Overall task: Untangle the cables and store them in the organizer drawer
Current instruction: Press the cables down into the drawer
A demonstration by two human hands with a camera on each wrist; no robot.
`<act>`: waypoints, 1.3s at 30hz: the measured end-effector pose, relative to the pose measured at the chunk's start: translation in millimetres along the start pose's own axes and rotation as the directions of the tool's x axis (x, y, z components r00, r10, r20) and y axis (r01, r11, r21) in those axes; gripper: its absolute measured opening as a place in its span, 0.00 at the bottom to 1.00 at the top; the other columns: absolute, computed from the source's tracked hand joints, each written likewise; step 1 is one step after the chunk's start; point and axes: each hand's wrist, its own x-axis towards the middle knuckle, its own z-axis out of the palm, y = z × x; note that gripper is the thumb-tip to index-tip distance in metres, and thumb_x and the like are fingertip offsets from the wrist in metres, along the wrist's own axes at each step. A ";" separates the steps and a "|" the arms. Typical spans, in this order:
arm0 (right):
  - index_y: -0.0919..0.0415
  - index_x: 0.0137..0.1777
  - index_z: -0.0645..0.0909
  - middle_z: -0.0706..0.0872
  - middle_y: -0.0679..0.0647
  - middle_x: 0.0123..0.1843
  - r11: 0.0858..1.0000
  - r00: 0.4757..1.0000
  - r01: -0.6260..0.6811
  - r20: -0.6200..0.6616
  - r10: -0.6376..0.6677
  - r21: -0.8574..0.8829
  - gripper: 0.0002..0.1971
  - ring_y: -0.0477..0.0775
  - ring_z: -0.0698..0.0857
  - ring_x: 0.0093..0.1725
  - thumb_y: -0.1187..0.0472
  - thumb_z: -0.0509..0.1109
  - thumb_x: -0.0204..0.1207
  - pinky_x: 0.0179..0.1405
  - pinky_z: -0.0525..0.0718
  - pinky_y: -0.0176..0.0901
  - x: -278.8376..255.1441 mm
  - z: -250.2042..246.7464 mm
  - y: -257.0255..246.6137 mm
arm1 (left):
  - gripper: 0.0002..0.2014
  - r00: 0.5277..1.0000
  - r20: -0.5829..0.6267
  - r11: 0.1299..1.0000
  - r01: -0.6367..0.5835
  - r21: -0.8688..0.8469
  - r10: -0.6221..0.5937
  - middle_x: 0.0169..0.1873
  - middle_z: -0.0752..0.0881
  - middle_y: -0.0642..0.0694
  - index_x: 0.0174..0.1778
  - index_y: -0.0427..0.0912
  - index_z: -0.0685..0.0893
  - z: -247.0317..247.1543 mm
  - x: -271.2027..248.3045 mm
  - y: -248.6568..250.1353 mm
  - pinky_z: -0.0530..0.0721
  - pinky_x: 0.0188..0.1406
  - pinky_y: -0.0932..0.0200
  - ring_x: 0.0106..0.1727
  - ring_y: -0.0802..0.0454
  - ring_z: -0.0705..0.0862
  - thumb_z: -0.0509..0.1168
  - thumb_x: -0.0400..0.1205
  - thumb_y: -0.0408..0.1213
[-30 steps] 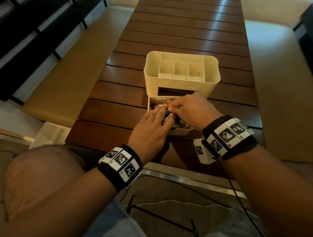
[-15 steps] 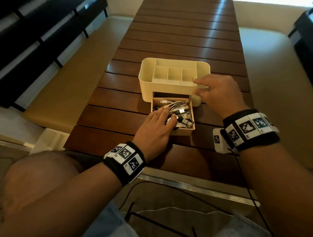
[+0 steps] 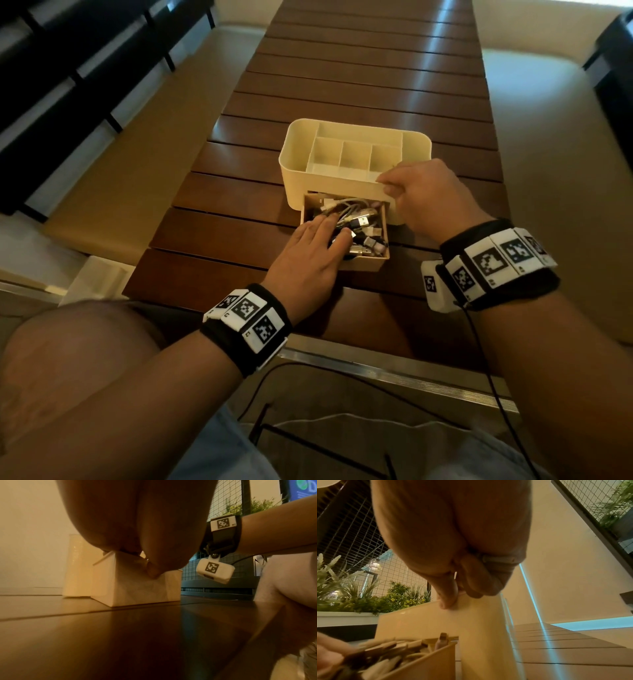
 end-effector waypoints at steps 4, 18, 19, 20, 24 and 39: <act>0.52 0.68 0.84 0.86 0.51 0.66 0.999 0.999 -0.046 -0.019 0.047 0.017 0.15 0.60 0.82 0.65 0.60 0.62 0.86 0.66 0.81 0.64 -9.5 1.6 -0.5 | 0.27 0.999 0.040 1.000 0.003 -0.019 -0.002 0.81 0.65 0.32 0.81 0.39 0.67 -5.1 0.3 1.0 0.53 0.84 0.44 0.84 0.34 0.60 0.47 0.84 0.39; 0.47 0.67 0.84 0.87 0.55 0.62 0.997 0.993 -0.026 0.117 0.034 -0.068 0.15 0.60 0.84 0.61 0.57 0.61 0.87 0.63 0.84 0.63 -21.8 -5.5 -16.0 | 0.23 0.998 -0.027 0.999 -0.051 -0.003 0.051 0.74 0.74 0.31 0.76 0.39 0.71 5.1 -2.5 -7.3 0.69 0.77 0.37 0.76 0.30 0.69 0.52 0.83 0.38; 0.47 0.67 0.84 0.87 0.55 0.62 0.997 0.992 -0.031 0.120 0.039 -0.073 0.15 0.60 0.84 0.61 0.57 0.61 0.87 0.63 0.84 0.63 -23.6 -5.5 -16.8 | 0.23 0.999 -0.039 0.999 -0.034 0.007 0.034 0.75 0.73 0.31 0.76 0.40 0.71 7.5 -4.0 -7.0 0.69 0.76 0.36 0.76 0.30 0.67 0.55 0.83 0.38; 0.46 0.68 0.84 0.87 0.55 0.62 0.996 0.991 -0.039 0.125 0.048 -0.076 0.15 0.60 0.84 0.61 0.57 0.61 0.87 0.63 0.84 0.63 -25.3 -5.8 -17.4 | 0.24 0.998 -0.056 1.000 -0.005 0.026 0.007 0.76 0.71 0.33 0.76 0.42 0.72 10.4 -6.3 -5.9 0.68 0.75 0.36 0.76 0.32 0.65 0.56 0.83 0.38; 0.44 0.69 0.83 0.87 0.56 0.63 0.992 0.990 -0.029 0.130 0.045 -0.125 0.16 0.62 0.84 0.60 0.56 0.60 0.87 0.61 0.85 0.63 -27.9 -5.5 -19.9 | 0.25 0.984 -0.173 0.987 0.073 0.146 -0.047 0.72 0.66 0.39 0.73 0.49 0.76 12.2 -13.0 -1.1 0.69 0.62 0.43 0.66 0.37 0.66 0.52 0.79 0.43; 0.48 0.65 0.79 0.81 0.53 0.60 0.932 0.966 -0.121 0.174 0.189 -0.342 0.22 0.61 0.81 0.62 0.35 0.66 0.80 0.47 0.71 0.52 -17.9 10.4 -49.3 | 0.25 0.992 -0.107 0.998 -0.065 0.012 0.065 0.55 0.83 0.40 0.67 0.42 0.85 -14.6 -0.6 -11.2 0.80 0.41 0.44 0.47 0.39 0.79 0.50 0.80 0.35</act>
